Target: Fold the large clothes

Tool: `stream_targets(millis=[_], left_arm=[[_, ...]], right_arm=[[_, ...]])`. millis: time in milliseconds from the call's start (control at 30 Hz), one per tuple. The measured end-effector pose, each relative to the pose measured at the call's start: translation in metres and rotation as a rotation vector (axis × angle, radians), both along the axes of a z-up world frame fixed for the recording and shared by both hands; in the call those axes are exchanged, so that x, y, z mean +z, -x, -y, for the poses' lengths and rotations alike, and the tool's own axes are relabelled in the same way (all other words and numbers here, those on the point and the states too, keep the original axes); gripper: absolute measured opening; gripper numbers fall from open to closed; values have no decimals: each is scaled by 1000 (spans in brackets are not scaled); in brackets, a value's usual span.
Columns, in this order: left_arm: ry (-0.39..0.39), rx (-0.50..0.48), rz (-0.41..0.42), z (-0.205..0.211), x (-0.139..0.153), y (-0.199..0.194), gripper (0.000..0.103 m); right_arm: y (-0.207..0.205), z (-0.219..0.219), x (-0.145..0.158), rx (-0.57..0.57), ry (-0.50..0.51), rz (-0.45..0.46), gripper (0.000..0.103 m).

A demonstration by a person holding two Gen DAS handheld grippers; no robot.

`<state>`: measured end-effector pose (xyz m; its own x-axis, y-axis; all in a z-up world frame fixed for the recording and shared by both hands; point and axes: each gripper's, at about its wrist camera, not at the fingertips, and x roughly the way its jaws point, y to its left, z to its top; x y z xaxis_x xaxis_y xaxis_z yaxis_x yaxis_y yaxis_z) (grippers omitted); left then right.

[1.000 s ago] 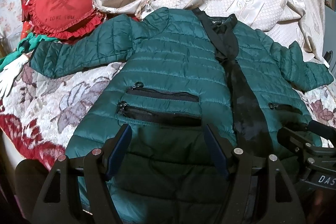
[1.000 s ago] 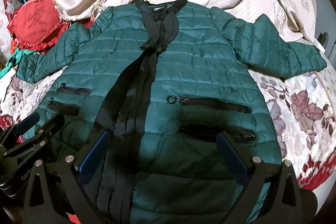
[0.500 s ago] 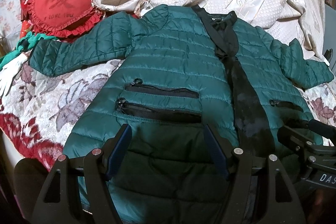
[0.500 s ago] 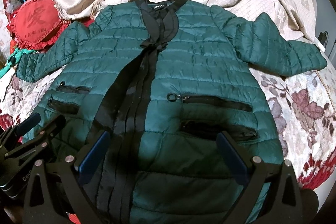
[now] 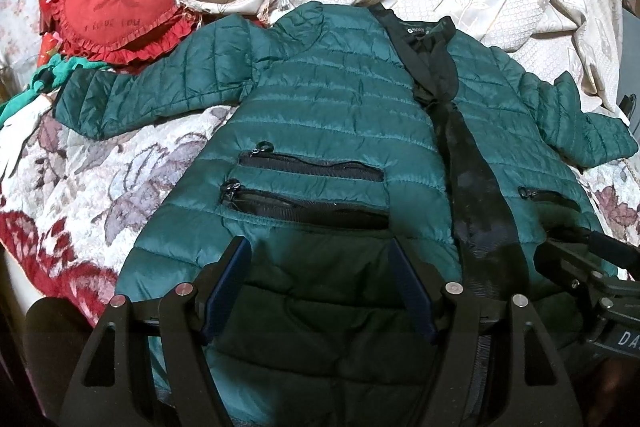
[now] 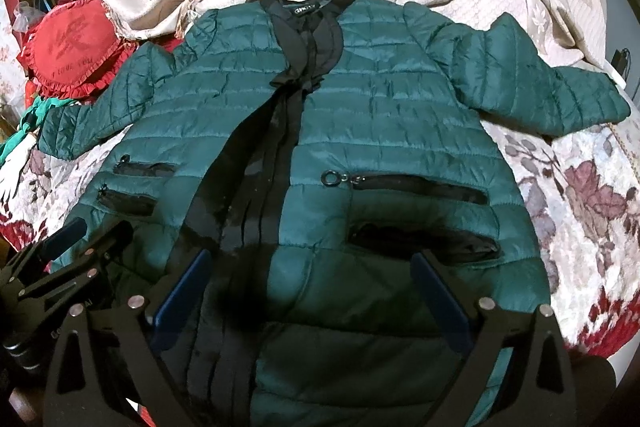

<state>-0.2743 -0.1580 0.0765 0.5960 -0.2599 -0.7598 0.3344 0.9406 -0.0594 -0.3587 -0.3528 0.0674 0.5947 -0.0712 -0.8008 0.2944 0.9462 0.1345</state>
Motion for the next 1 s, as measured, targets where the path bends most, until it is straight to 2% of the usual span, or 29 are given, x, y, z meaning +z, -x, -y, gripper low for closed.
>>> stream_targets(millis=[333,1000], left_arm=[[1,2,-6,1,-1,-2,54],[-8,12,11,3,0,-9,54]], right_arm=[[-1,4,-4,-22,-29,-20,101],[-8,8,-2,-48,10,-38,101]])
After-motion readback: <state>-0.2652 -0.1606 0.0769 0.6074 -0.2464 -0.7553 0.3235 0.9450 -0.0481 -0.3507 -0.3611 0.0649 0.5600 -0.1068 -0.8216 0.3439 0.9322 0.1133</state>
